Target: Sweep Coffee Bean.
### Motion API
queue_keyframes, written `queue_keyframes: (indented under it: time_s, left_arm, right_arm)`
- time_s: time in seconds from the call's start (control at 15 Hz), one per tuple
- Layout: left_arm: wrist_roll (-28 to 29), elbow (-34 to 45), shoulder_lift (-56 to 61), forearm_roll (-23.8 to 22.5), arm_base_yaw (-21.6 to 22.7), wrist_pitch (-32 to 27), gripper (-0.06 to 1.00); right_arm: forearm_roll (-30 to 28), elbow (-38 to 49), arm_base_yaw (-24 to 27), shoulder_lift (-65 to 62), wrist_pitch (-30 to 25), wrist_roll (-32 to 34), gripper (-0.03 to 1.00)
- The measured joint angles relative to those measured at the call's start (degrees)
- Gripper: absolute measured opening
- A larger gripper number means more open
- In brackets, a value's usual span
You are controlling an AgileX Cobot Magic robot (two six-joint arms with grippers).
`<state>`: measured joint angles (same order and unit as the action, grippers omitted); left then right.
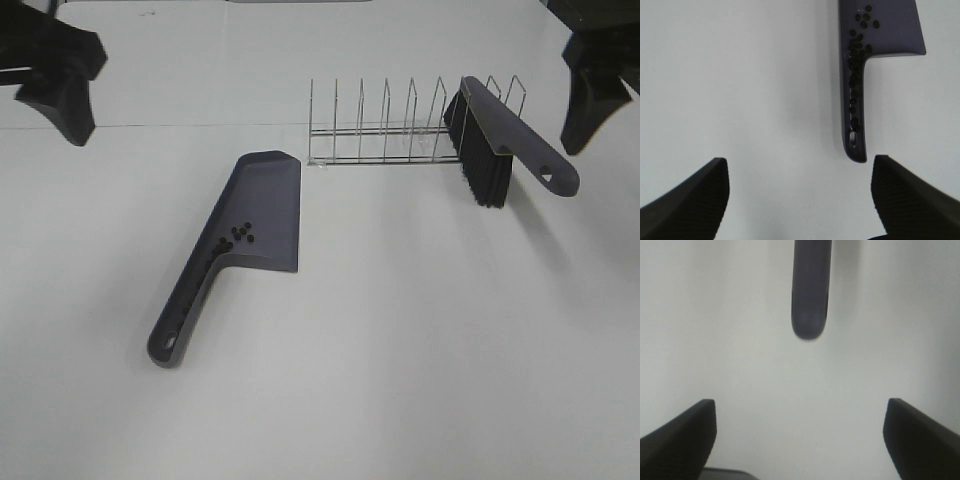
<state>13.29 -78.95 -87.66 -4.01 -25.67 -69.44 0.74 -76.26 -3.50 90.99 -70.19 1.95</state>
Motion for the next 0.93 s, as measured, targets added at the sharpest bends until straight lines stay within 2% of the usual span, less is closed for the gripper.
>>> queue_keyframes:
  time_s: [0.07, 0.13, 0.33, 0.47, 0.67, 0.93]
  left_arm:
    - [0.00, 5.44, 6.19, -0.11, 0.00, -0.34, 0.71]
    - [0.00, 11.92, 12.15, -0.11, 0.00, -0.40, 0.71]
    - [0.00, 22.92, 23.49, -0.11, 0.00, -0.46, 0.71]
    - [0.00, 32.03, 35.87, 0.00, 0.00, -0.52, 0.71]
    - [-0.34, 38.10, 49.79, 0.00, 0.00, -0.69, 0.71]
    - [-4.76, 43.60, 68.53, -0.29, 0.00, -0.34, 0.71]
  right_arm:
    - [0.06, 9.57, 0.00, -9.11, 0.80, 0.00, 0.77]
    - [0.06, 13.58, 0.00, -13.41, 1.15, 0.00, 0.77]
    - [0.06, 25.10, 0.00, -27.04, 1.55, 0.00, 0.77]
    - [0.06, 31.00, 0.00, -35.87, 1.60, 0.00, 0.77]
    - [0.06, 36.61, 0.00, -48.07, 3.15, -0.06, 0.77]
    - [0.11, 43.20, 0.00, -65.43, 6.70, -1.95, 0.77]
